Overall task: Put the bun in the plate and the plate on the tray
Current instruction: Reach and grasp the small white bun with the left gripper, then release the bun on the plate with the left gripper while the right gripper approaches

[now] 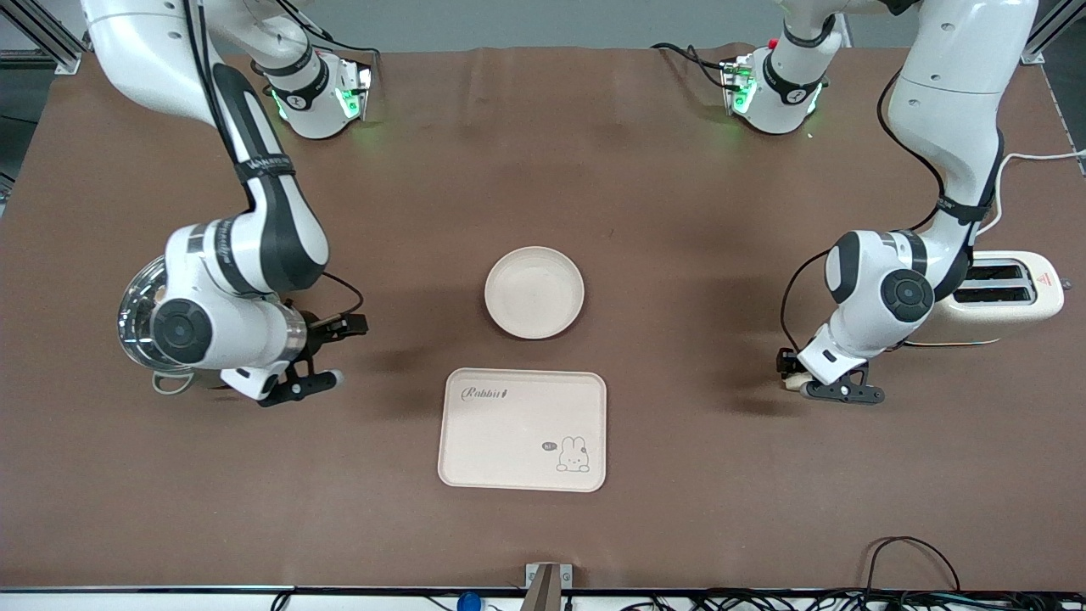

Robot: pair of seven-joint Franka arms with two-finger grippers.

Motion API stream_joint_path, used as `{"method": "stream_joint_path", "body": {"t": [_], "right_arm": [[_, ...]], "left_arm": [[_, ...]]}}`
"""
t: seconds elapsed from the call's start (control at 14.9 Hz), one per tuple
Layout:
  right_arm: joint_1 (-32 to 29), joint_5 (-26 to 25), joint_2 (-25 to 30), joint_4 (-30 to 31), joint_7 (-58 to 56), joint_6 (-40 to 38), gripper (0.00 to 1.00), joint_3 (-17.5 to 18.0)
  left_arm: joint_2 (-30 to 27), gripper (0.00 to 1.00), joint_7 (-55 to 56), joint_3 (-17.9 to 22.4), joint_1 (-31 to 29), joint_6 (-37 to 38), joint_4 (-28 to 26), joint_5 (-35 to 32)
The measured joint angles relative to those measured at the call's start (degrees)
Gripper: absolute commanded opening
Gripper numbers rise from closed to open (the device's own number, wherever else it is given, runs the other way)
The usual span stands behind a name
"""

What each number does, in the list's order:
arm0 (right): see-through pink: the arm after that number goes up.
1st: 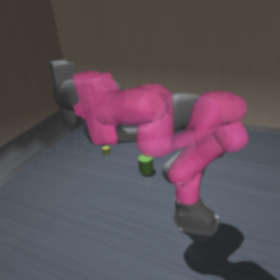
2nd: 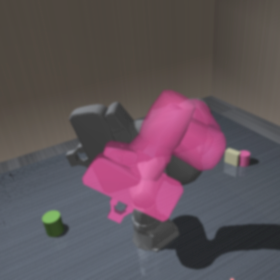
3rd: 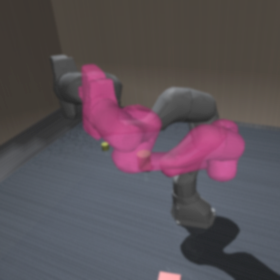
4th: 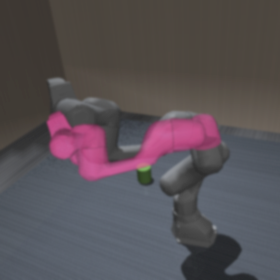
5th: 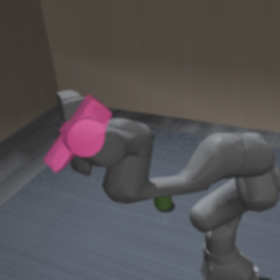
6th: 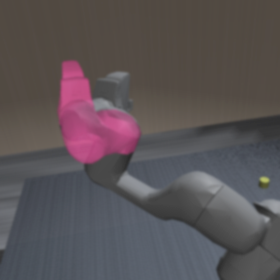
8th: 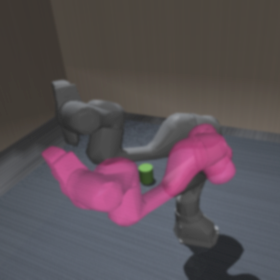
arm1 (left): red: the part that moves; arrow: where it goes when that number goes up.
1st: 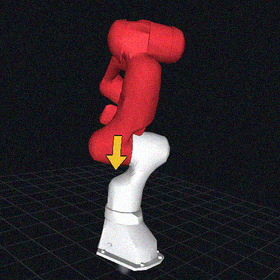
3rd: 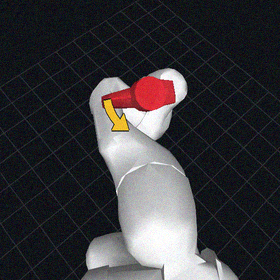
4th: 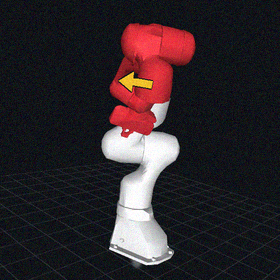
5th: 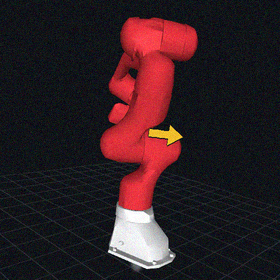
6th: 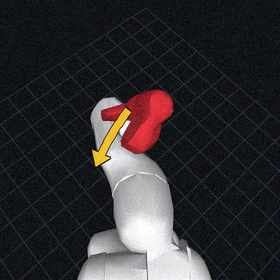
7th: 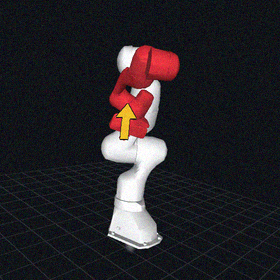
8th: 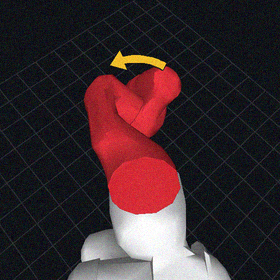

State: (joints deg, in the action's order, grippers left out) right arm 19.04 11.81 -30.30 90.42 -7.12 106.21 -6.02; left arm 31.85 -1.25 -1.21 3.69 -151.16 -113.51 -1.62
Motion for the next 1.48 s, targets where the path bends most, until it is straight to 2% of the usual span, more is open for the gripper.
{"method": "stream_joint_path", "body": {"t": [0.27, 0.47, 0.6, 0.74, 0.87, 1.21, 1.34, 1.41, 1.48], "right_arm": [[3.11, 0.18, -0.19, -0.62, 0.49, 1.59, 1.00, 0.02], [3.23, 0.19, -0.24, -0.66, 0.54, 1.59, 1.00, -0.12], [3.26, 0.22, -0.52, -0.65, 0.54, 1.59, 1.00, -0.11], [3.36, 0.23, -0.80, -0.65, 0.54, 1.59, 1.00, -0.07], [3.29, 0.23, -0.90, -0.65, 0.54, 1.61, 1.00, -0.22], [1.43, 0.23, -0.96, -0.65, 0.47, 1.52, 1.00, -0.73], [1.38, 0.36, -1.04, -0.64, 0.47, 1.32, 1.00, -0.58], [1.46, 0.99, -1.11, -0.62, 0.47, 1.26, 1.00, -0.29], [1.56, 2.43, -1.20, -0.53, 0.47, 1.08, 1.00, 0.05]], "left_arm": [[-0.47, 0.19, -0.17, -1.20, 0.01, -0.22, 0.25, 0.00], [-1.86, 0.17, 1.28, -5.49, 0.33, 0.91, 1.25, 0.00], [-2.94, 0.17, 7.51, -8.78, 1.61, 6.43, 3.73, 0.01], [-3.44, 0.17, 17.03, -10.29, 5.43, 13.37, 7.68, 0.00], [-3.39, 0.17, 27.30, -10.55, 11.52, 17.16, 10.60, 0.00], [0.34, 0.18, 51.95, -10.61, 26.79, 17.89, 14.65, 0.01], [3.12, 0.23, 58.06, -10.58, 30.42, 17.87, 17.43, 0.01], [4.38, 0.36, 60.33, -10.55, 31.52, 17.87, 18.79, 0.01], [5.44, 0.64, 62.02, -10.54, 32.28, 17.87, 19.81, 0.01]]}}
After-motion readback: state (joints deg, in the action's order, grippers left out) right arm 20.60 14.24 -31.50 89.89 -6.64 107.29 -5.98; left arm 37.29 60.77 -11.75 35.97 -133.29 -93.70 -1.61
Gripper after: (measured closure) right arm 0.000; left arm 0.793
